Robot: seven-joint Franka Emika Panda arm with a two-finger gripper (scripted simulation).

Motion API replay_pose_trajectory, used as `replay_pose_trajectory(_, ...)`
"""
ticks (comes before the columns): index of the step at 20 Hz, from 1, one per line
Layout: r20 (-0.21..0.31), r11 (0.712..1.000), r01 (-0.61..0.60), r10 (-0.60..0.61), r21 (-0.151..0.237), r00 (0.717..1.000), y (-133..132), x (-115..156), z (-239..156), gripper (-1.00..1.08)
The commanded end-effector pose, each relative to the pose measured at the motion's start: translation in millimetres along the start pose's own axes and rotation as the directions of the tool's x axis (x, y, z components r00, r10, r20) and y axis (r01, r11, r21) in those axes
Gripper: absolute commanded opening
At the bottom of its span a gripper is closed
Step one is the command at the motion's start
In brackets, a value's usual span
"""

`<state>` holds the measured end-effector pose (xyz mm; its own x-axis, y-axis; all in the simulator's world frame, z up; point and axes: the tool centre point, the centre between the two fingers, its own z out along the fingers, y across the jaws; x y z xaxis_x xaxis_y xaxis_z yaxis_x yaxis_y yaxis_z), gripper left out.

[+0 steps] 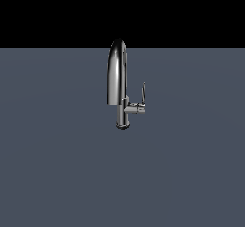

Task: Turn on the faucet by rotating a designated handle.

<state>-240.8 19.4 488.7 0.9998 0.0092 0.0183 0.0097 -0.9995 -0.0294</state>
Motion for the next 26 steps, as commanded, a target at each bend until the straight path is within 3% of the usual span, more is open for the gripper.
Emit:
replay_pose_trajectory(1,0.0,1.0,0.0,0.0,0.0,1.0,0,0,0,-1.0)
replay_pose_trajectory(7,0.012,1.0,-0.014,0.014,0.013,1.0,0,5,1,-1.0)
replay_pose_trajectory(14,0.057,0.996,-0.066,0.063,0.058,0.996,3,24,4,-1.0)
replay_pose_trajectory(20,0.127,0.982,-0.147,0.132,0.122,0.983,7,51,10,-1.0)
replay_pose_trajectory(26,0.224,0.947,-0.255,0.211,0.194,0.952,15,85,21,-1.0)
